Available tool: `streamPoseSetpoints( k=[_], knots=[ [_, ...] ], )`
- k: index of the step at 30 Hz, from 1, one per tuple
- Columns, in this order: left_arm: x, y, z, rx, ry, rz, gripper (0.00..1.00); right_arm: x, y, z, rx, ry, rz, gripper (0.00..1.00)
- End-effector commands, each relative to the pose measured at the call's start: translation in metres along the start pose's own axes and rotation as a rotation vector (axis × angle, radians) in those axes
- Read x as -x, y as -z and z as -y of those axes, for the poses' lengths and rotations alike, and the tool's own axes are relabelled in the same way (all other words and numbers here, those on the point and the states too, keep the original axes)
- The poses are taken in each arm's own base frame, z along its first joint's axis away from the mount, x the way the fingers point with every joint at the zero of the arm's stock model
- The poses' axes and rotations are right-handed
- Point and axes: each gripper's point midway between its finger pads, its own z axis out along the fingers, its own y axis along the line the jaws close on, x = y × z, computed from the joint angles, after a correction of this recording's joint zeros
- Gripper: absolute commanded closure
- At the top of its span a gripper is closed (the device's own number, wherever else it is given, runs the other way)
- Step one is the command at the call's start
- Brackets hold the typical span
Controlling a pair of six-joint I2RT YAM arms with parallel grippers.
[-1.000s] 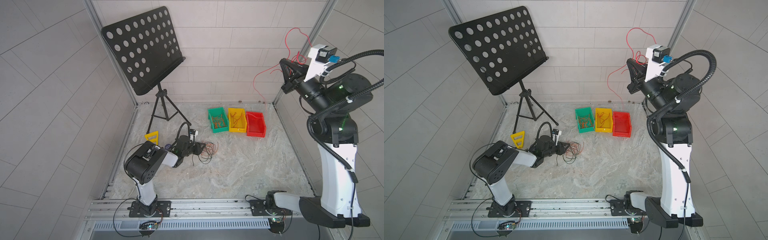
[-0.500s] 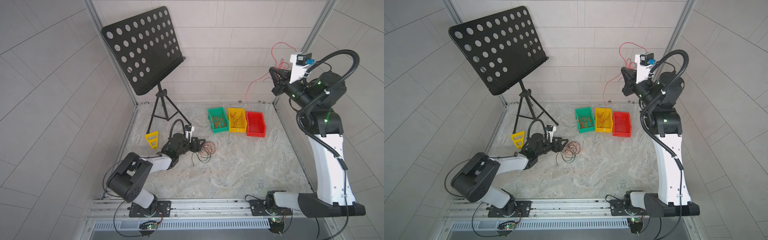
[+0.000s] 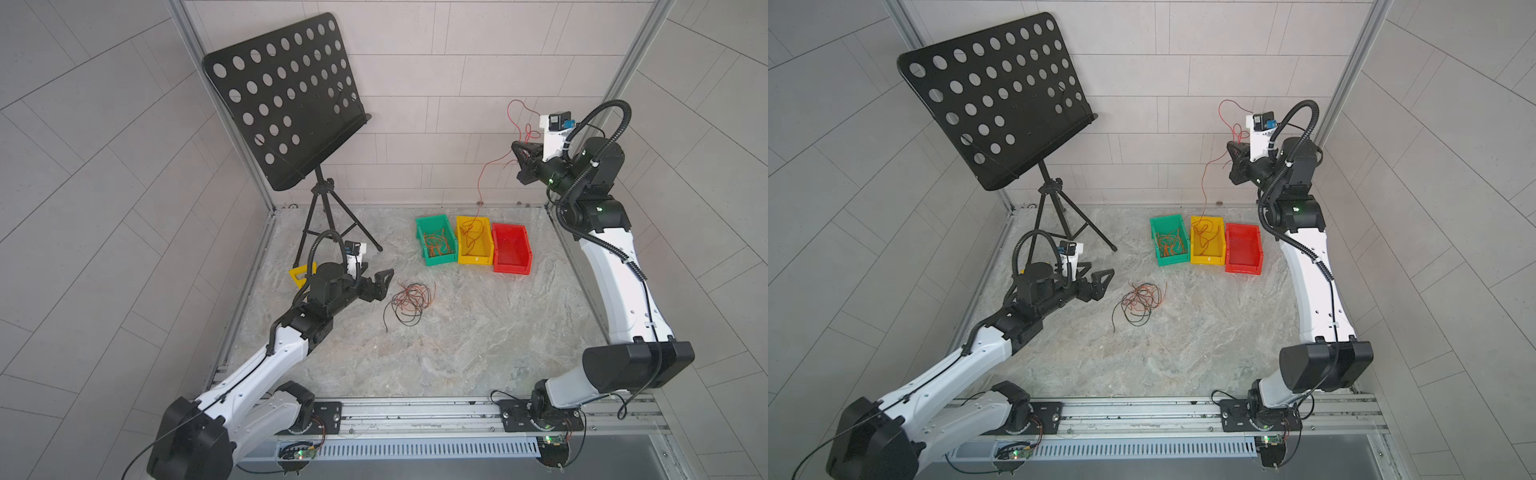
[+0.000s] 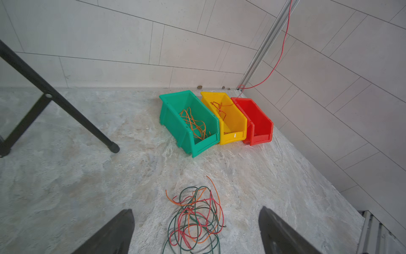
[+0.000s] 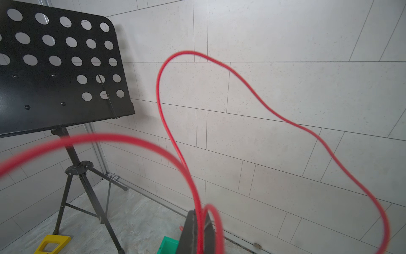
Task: Untangle and sort cables by color
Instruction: Untie the cable, then place the cable in the bin.
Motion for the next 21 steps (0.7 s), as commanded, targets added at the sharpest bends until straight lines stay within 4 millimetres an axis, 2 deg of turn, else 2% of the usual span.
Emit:
streamPoseSetpoints(
  k=[1, 8, 16, 21],
  knots=[
    [0.010, 0.016, -0.007, 0.068, -0.041, 0.006, 0.02, 0.028, 0.003, 0.001, 0.011, 0.057, 0.071, 1.00],
    [0.017, 0.029, -0.008, 0.090, -0.056, 0.027, 0.02, 0.016, -0.002, 0.014, -0.018, 0.067, 0.026, 1.00],
    [0.014, 0.029, -0.012, 0.113, -0.069, 0.015, 0.02, 0.000, -0.011, 0.020, -0.024, 0.071, -0.015, 1.00],
    [0.014, 0.029, -0.012, 0.115, -0.070, 0.013, 0.02, 0.000, -0.015, 0.024, -0.031, 0.076, -0.019, 1.00]
  ],
)
